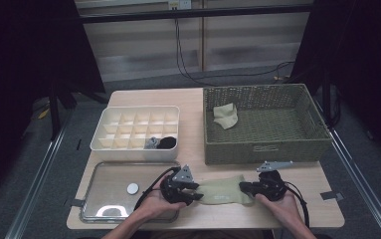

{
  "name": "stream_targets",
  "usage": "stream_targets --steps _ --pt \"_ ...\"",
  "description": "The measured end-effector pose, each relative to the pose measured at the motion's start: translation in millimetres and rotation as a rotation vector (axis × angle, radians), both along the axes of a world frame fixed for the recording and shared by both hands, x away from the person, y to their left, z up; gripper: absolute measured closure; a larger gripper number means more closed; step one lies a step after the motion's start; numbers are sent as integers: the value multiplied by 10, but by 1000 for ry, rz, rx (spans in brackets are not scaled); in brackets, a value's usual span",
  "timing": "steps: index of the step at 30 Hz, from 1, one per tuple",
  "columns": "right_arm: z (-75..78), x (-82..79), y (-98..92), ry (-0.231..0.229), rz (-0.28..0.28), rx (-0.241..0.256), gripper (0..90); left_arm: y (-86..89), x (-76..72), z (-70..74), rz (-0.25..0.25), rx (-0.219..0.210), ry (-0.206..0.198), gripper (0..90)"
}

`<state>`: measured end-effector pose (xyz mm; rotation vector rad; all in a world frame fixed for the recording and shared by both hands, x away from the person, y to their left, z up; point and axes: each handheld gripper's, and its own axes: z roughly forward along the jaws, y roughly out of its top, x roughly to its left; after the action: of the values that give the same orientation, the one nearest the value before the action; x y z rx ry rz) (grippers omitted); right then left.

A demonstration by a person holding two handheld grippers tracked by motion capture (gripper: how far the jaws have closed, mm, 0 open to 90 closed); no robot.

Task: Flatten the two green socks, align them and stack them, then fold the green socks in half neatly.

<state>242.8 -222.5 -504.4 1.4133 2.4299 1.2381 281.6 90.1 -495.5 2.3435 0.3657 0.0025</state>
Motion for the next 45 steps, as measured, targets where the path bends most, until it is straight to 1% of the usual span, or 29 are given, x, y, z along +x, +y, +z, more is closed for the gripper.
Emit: stream_targets --steps 2,3,4,5,6,7,8,9,10,11,12,14,15,16,17,18,19,23,25,27,28,29,30,31,34,36,39,44,45 --pt "-9 12 -11 -1 9 12 868 4 5 -1 0 -4 4 576" --pt "-8 16 -14 10 8 20 849 3 7 -4 6 -13 11 568" --pt "-2 16 -14 24 8 30 828 6 12 4 3 -8 19 550" --pt "5 15 -9 23 13 26 800 14 18 12 -1 3 20 537" --pt "13 17 -5 19 24 27 773 14 17 8 12 -6 28 529" --pt "18 26 -1 14 36 34 761 16 25 13 13 -2 29 513" --pt "27 29 3 13 35 36 754 14 27 7 21 -21 43 507" --pt "41 36 2 4 44 47 748 13 31 7 30 -32 44 492" --pt "60 37 -1 -12 43 57 743 21 39 27 31 -20 46 468" --pt "76 38 -3 -24 36 65 730 25 40 27 39 -41 47 445" --pt "88 39 -9 -31 38 71 714 35 37 43 52 -48 47 422" --pt "119 25 -24 -66 22 69 649 57 45 67 69 -70 55 380" --pt "123 22 -26 -74 17 67 617 73 47 87 83 -67 51 363" --pt "128 20 -29 -88 11 66 591 88 51 98 97 -78 59 344" --pt "138 20 -39 -93 10 73 571 101 53 108 103 -78 59 331" --pt "141 23 -41 -95 9 82 553 118 54 115 108 -93 60 321" --pt "146 27 -41 -105 6 79 527 137 59 131 115 -91 62 307" --pt "153 41 -49 -113 -4 74 427 215 64 183 139 -92 47 255" --pt "163 46 -52 -110 -4 75 391 267 66 201 152 -104 45 238" --pt "172 54 -62 -121 -2 78 377 331 63 227 167 -97 32 220" --pt "184 48 -63 -118 -11 79 367 366 61 240 176 -94 32 213" --pt "187 53 -69 -124 -12 85 362 398 65 242 183 -104 32 206" --pt "188 61 -73 -125 -14 89 355 434 67 251 190 -96 28 203" --pt "191 65 -76 -118 -16 89 349 471 67 258 198 -93 27 199" --pt "218 73 -88 -121 -22 101 347 590 64 251 223 -97 29 181" --pt "239 77 -86 -126 -31 97 335 668 56 247 246 -99 36 180" --pt "257 88 -78 -130 -31 94 335 768 38 253 258 -101 40 162" --pt "308 104 -78 -140 -23 111 387 911 -14 250 275 -87 46 141" --pt "321 105 -83 -145 -20 115 395 945 -21 245 279 -92 50 139"
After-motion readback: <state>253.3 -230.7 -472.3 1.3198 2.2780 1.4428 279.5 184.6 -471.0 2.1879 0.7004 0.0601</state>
